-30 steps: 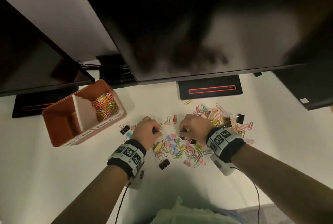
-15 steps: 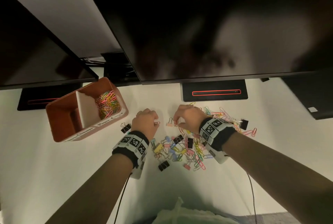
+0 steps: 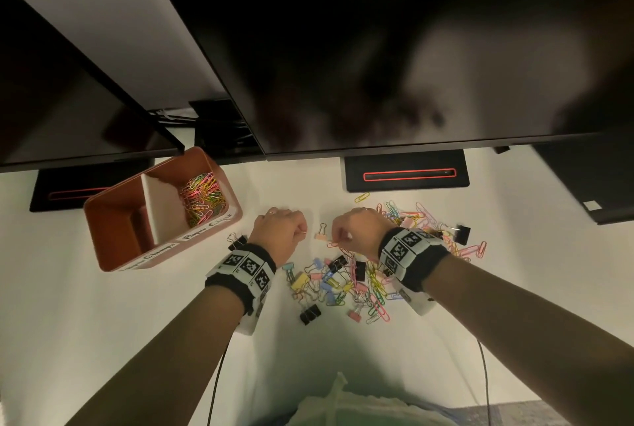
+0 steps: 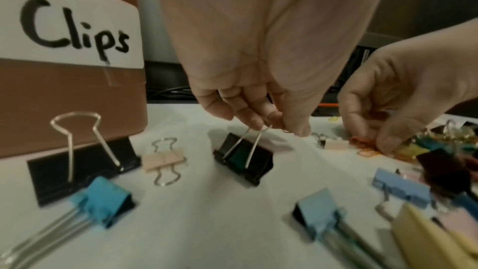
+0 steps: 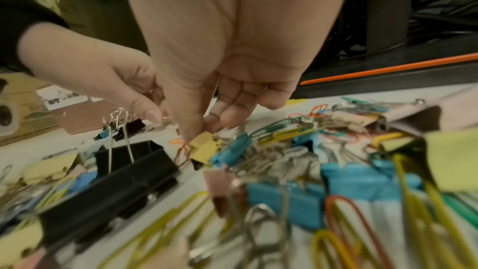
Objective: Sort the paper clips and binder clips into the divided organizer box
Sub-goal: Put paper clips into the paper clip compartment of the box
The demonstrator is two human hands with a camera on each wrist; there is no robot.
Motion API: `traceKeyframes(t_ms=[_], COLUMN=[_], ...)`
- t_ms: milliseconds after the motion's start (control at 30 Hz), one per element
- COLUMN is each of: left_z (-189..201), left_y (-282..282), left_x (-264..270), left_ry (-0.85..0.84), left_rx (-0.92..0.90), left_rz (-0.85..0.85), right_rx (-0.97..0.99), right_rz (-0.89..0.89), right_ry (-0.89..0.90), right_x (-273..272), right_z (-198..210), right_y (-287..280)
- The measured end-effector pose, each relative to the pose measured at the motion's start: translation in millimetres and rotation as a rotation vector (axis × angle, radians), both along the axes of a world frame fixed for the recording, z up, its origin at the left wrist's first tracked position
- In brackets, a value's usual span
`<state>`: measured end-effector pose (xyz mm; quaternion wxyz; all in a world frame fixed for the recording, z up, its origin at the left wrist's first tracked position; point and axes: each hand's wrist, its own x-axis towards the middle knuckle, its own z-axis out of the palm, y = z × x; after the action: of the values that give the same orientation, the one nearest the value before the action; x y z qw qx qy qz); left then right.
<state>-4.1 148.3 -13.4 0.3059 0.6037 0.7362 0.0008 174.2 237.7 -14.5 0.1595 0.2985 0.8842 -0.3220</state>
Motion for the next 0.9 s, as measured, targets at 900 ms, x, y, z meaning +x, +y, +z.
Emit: traceKeyframes(t_ms=[900], left_z=[1.9], left_y=[-94.1], left_x=[-5.1], left_ry=[-0.077], left_rx=[0.210], left_rz=[0.144], right_rx=[0.233], right_rz=[-0.009], right_ry=[-0.198], right_x=[-3.6], right_z=[6.6], right_y=[-19.8])
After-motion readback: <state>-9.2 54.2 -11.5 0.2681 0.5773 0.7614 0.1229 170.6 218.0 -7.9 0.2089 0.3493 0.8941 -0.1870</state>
